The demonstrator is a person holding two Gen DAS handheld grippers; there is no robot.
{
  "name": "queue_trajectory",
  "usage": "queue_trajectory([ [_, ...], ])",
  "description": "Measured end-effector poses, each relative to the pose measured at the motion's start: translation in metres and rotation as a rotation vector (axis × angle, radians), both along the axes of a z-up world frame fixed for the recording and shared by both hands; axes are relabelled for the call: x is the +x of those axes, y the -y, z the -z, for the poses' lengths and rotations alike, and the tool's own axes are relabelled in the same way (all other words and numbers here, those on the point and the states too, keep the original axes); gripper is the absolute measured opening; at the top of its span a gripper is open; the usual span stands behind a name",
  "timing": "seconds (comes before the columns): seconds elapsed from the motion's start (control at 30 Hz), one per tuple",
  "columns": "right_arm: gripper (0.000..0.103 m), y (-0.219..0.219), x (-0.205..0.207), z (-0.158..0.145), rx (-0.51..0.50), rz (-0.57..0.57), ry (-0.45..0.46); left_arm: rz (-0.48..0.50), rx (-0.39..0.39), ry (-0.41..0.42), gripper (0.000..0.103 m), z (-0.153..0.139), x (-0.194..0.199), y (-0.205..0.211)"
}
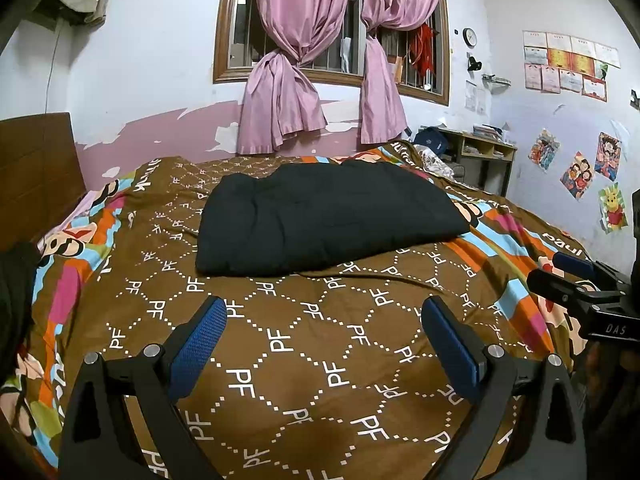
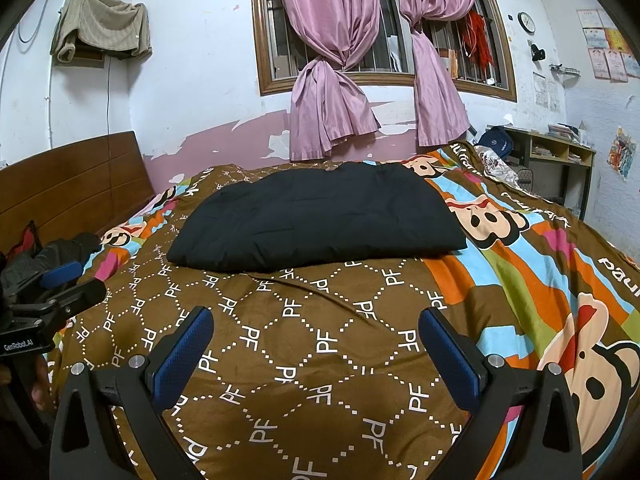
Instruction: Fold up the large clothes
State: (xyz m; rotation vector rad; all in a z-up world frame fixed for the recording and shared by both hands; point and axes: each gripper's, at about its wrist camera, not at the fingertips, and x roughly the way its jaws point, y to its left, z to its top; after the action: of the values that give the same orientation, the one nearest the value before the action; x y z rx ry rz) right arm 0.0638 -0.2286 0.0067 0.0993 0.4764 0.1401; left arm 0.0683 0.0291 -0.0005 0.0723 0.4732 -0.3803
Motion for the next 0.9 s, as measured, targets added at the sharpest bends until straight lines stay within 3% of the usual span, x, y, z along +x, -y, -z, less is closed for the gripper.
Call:
queue_trajectory([
  [0.9,0.103,-0.003,-0.0039,0.0004,0.01,0.008,0.005,0.001,0.005,0.006,0.096,0.0005,0.0003,0.0],
])
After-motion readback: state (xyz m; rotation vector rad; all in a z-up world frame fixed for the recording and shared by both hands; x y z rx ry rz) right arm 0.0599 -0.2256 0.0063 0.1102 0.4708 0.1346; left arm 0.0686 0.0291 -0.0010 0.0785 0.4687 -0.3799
